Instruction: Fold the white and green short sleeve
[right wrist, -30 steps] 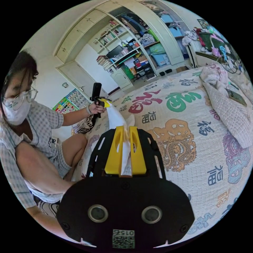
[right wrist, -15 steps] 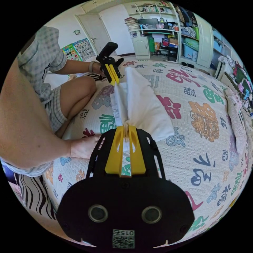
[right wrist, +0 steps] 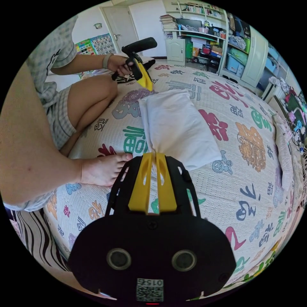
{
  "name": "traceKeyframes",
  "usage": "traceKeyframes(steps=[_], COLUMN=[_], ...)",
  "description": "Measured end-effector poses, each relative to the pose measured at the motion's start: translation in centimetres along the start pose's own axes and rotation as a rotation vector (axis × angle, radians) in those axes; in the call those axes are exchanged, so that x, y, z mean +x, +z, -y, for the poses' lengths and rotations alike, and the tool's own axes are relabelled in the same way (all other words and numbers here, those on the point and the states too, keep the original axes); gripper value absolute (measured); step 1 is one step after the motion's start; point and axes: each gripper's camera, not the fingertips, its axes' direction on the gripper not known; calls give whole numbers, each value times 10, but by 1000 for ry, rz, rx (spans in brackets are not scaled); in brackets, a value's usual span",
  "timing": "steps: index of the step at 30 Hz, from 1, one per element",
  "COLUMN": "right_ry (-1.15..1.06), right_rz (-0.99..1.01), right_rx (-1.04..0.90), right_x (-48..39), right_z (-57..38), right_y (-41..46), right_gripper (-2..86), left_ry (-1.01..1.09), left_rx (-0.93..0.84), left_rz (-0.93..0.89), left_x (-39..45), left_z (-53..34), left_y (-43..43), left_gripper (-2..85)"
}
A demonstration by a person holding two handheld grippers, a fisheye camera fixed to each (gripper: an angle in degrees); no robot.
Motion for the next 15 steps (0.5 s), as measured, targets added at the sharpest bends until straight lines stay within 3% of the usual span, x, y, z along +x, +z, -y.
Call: traceKeyframes(steps=[3, 6, 12, 15], right_ry=[-5, -7, -96, -7], right_rz=[-3, -15, -110, -14], right_rx=[-10, -9, -138, -123], right_x=[-1, -2, -17, -8], right_z=[-2, -6, -19, -26], right_y=[2, 0, 11, 11], right_gripper=[4, -1, -9, -8], left_ry=[-138, -149, -204, -257], left_rx=[-58, -15, -20, -22], left_rz=[5, -37, 215, 171], left_x=[-13, -11, 6, -7], left_z=[11, 11, -10, -10], left_y=[36, 43, 33, 50], left_gripper=[86, 35, 14, 12])
